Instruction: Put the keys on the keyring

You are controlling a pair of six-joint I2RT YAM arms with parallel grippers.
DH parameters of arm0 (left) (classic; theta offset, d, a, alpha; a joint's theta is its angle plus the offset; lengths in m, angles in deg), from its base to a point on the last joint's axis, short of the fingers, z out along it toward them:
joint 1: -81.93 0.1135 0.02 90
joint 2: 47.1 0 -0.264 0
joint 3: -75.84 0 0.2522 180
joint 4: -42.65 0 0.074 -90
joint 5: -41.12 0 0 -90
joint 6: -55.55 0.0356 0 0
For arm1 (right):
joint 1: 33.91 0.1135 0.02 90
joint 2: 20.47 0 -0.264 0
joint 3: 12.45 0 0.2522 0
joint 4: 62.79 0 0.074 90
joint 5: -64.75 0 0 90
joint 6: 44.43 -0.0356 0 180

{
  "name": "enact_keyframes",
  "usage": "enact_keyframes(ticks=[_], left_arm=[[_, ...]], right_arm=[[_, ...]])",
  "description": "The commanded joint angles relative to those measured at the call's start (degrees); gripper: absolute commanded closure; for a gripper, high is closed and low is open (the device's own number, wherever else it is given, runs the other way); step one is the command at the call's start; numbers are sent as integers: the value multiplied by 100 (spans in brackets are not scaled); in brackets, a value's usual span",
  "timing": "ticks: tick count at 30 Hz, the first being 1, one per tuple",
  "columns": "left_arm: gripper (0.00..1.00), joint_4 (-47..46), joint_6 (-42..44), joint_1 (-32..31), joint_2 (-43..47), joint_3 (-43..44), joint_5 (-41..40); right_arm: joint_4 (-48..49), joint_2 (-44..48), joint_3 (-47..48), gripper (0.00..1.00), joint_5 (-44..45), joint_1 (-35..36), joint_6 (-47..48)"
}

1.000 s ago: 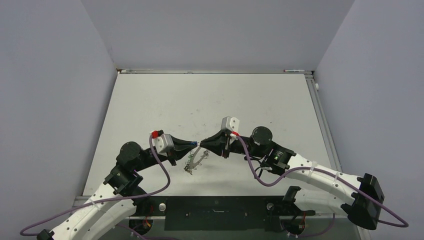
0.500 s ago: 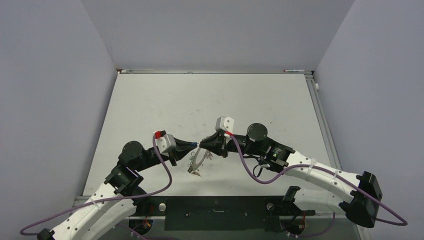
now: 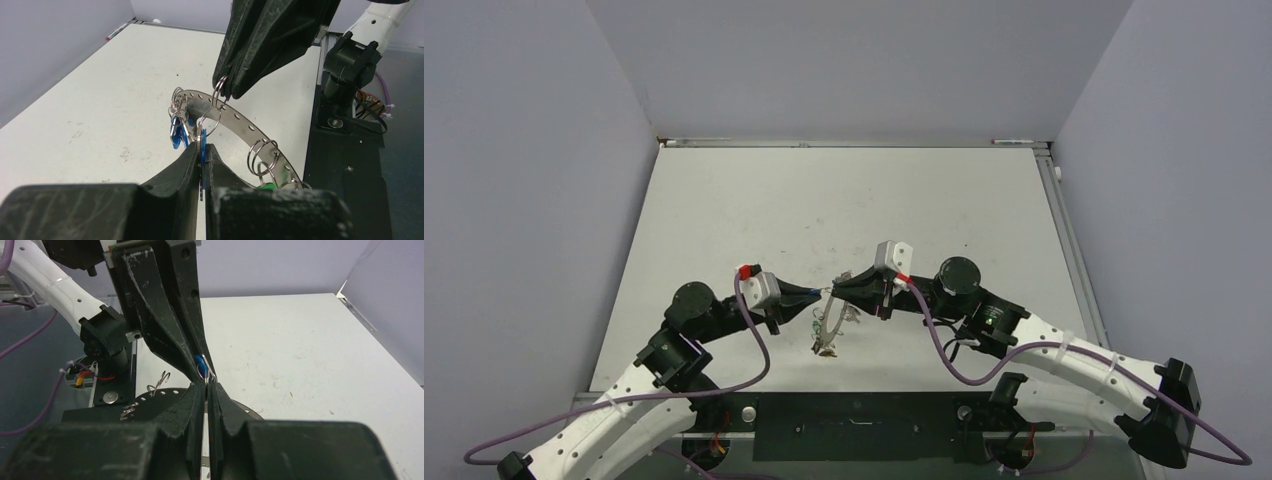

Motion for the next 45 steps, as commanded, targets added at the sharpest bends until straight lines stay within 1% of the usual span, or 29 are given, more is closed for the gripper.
enact_keyframes(ticks=[1, 4, 6, 12, 22, 31, 37, 45], left_arm=[[100, -117, -32, 0, 64, 91, 9], [100, -132, -44, -1, 49, 93, 65], [100, -125, -44, -1, 36, 101, 103], [100, -89, -22, -1, -26, 136, 193], [100, -41, 0, -35, 21, 155, 147], [100, -26, 29, -35, 96, 172, 7], [100, 1, 53, -36, 132, 163, -55], [100, 59, 95, -36, 53, 205, 29]], right_arm=[[965, 433, -206, 95, 201, 4, -152], [1020, 404, -238, 95, 147, -1, -158], [1060, 285, -237, 95, 51, 1, -336], [1399, 32, -307, 95, -40, 44, -536], [1442, -295, -220, 95, -142, 70, -571], [1144, -166, -264, 95, -44, 79, -543], [629, -178, -250, 95, -53, 79, -458], [183, -263, -170, 95, 188, 79, -312]])
